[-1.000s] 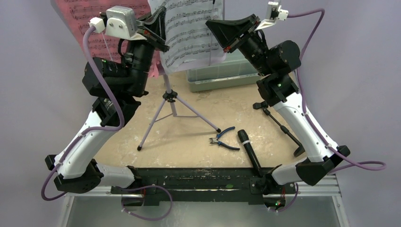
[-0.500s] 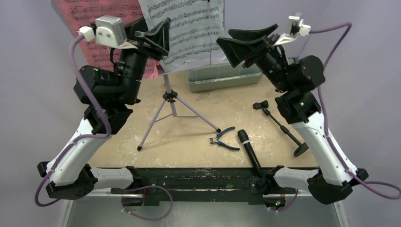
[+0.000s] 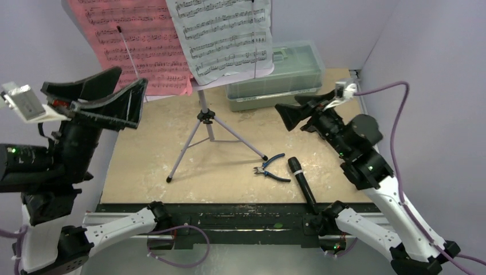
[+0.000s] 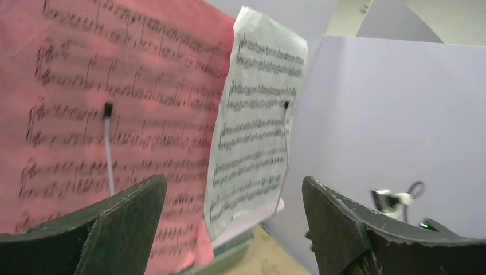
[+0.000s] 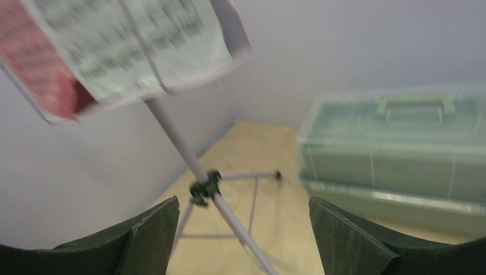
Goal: Set up the instrument practice props
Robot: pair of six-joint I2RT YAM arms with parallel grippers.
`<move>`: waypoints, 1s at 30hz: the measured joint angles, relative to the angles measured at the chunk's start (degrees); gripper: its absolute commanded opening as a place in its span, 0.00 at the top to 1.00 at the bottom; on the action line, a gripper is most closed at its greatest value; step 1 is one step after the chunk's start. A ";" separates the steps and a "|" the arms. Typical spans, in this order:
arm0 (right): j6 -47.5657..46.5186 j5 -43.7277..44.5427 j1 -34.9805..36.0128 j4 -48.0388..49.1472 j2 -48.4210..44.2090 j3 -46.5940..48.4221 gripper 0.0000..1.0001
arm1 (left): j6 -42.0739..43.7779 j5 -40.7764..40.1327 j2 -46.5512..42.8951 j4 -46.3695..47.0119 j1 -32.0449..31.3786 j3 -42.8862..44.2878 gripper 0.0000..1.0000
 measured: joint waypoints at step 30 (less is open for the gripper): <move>6.49 -29.31 1.88 25.64 49.44 -4.90 0.31 | -25.35 2.08 -37.59 -26.32 0.00 -50.31 0.12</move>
